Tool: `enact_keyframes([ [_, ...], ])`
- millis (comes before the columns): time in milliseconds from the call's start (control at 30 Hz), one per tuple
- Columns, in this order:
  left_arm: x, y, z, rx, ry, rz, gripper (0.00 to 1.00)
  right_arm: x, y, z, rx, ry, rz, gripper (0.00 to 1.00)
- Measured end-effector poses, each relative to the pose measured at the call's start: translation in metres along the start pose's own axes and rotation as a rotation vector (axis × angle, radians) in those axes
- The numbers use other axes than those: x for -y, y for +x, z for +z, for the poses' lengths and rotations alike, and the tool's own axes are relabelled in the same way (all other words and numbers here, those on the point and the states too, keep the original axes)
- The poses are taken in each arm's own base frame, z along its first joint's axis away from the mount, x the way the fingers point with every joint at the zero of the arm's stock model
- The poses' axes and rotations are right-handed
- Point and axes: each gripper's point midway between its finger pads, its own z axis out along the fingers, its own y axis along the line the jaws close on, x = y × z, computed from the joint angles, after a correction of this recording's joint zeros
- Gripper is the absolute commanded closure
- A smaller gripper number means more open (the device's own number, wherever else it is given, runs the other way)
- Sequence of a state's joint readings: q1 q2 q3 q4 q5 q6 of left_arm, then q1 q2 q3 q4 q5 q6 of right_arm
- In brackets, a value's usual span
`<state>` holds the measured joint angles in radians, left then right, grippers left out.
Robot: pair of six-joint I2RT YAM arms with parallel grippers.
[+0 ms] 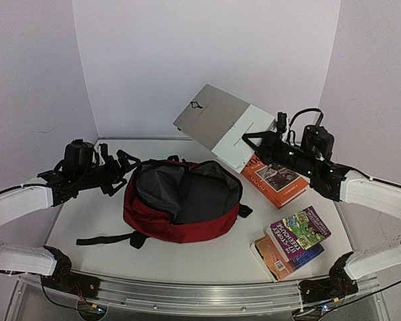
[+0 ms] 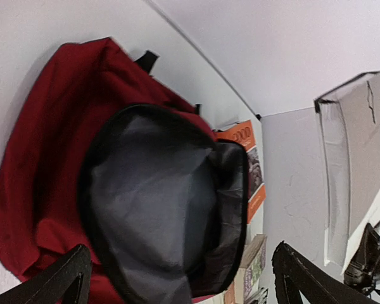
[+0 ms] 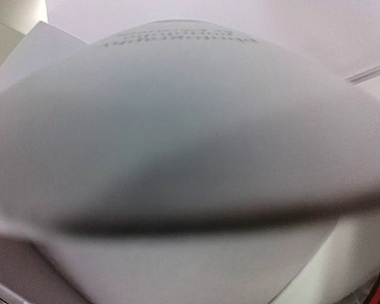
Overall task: Pack the student bag
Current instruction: Place the book in the student bag.
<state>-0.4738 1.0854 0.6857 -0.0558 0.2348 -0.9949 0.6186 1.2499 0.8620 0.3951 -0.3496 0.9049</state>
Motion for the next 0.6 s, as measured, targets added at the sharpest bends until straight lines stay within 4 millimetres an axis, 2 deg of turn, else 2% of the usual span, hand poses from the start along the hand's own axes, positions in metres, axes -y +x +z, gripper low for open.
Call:
enact_keyframes([
  [67, -0.025, 0.008, 0.001, -0.023, -0.051, -0.031, 0.00, 0.006, 0.008, -0.008, -0.034, 0.039, -0.003, 0.73],
  [200, -0.044, 0.025, 0.006, -0.081, -0.084, -0.070, 0.00, 0.023, 0.031, -0.026, -0.121, 0.115, 0.023, 0.73],
  [467, -0.050, 0.037, 0.023, -0.136, -0.052, -0.121, 0.16, 0.053, 0.069, -0.050, -0.257, 0.224, 0.088, 0.73],
  [600, -0.050, 0.038, 0.032, -0.151, -0.033, -0.128, 0.31, 0.061, 0.081, -0.058, -0.299, 0.264, 0.110, 0.73],
])
